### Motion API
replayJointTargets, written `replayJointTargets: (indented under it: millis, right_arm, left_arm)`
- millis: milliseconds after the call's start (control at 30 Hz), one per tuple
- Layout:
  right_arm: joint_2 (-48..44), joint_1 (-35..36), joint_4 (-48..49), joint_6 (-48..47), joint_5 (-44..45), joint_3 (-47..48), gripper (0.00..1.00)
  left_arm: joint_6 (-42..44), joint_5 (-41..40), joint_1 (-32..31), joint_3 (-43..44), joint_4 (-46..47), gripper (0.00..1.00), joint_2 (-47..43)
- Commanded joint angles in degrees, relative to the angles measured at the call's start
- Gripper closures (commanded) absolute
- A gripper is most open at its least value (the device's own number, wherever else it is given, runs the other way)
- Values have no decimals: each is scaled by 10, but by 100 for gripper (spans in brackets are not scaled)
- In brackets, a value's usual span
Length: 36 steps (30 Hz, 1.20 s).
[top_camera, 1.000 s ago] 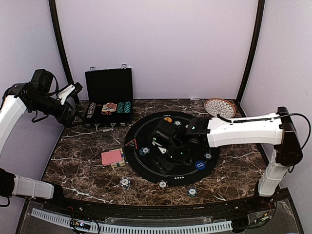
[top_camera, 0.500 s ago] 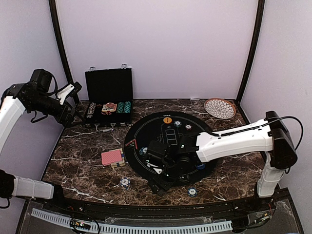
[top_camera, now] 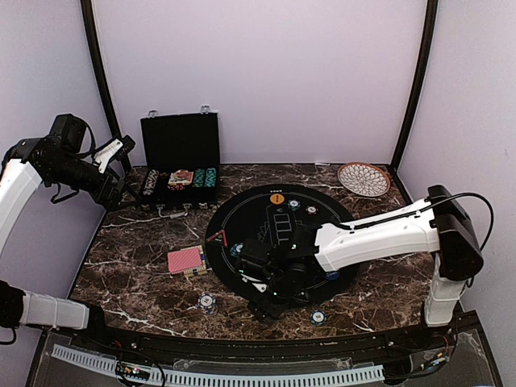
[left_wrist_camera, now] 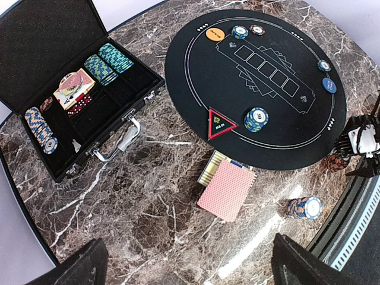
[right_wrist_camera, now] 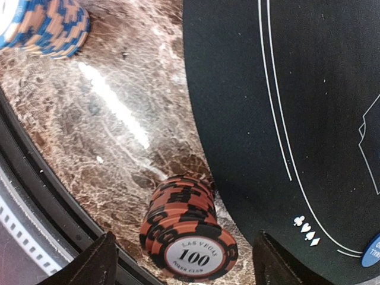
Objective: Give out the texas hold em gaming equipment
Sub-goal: Pick up the pile of poker chips from the pile of poker chips.
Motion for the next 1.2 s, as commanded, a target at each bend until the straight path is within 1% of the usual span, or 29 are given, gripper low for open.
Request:
replayJointTargets:
  millis: [0, 267, 467, 567, 833, 900, 1033, 1167]
  right_arm:
    - [17, -7, -9, -16, 6, 23, 26]
    - [16, -8, -13, -19, -2, 30, 36]
    - [15, -8, -18, -18, -2, 33, 39]
    - [15, -8, -19, -18, -2, 33, 43]
    - [15, -8, -26, -20, -1, 41, 62]
    - [13, -8, -32, -21, 1, 47, 65]
    - [10, -9, -47, -22, 11, 62, 75]
    - [7, -12, -52, -22, 13, 68, 81]
  left_arm:
    - [7, 12, -3, 5, -11, 1, -9]
    - [8, 7, -3, 6, -12, 1, -10]
    - [7, 7, -4, 5, -7, 1, -9]
    - [7, 7, -3, 4, -7, 1, -9]
    - [8, 5, -4, 2, -8, 1, -10]
    - [8, 5, -3, 2, -8, 1, -10]
    - [8, 5, -4, 1, -7, 1, -10]
    - [9, 5, -3, -2, -5, 1, -12]
